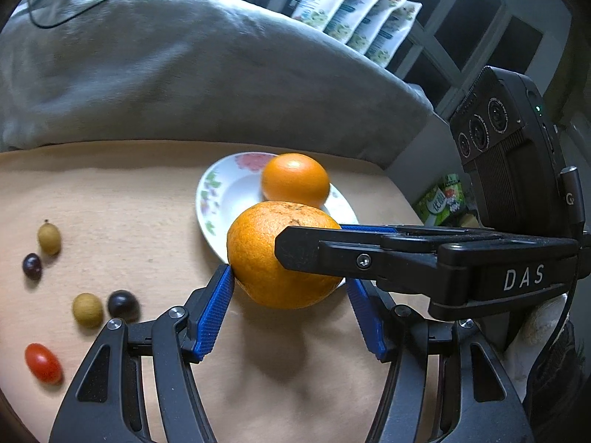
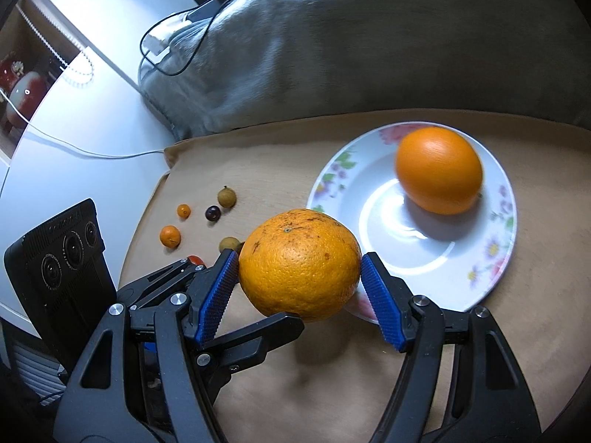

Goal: Organize fruits
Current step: 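Lift the second orange with the left gripper and carry it to the plate, then open the left gripper to set the orange beside the first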

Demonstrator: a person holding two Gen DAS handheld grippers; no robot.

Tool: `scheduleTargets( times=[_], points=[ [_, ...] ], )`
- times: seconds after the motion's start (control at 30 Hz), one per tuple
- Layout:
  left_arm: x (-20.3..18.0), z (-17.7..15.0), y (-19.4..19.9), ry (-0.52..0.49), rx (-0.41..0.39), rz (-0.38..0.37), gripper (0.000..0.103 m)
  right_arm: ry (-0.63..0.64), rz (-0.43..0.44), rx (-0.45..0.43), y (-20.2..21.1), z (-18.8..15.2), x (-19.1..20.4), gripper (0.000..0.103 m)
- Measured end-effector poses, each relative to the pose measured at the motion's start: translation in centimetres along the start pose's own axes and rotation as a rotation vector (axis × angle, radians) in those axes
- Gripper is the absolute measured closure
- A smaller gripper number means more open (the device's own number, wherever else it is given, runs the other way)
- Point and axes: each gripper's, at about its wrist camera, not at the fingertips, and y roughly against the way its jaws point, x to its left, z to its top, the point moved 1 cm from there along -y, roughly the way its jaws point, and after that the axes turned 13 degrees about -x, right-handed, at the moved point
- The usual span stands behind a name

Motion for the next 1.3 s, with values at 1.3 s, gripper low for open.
scheduleTargets(
  times=[1.3],
  points=[
    [0.1,0.5,0.5,-0.001,-0.037,0.06,0.041,-0.12,-0.055,-0.181,6.3,0.0,-5.4,0.024]
  ],
)
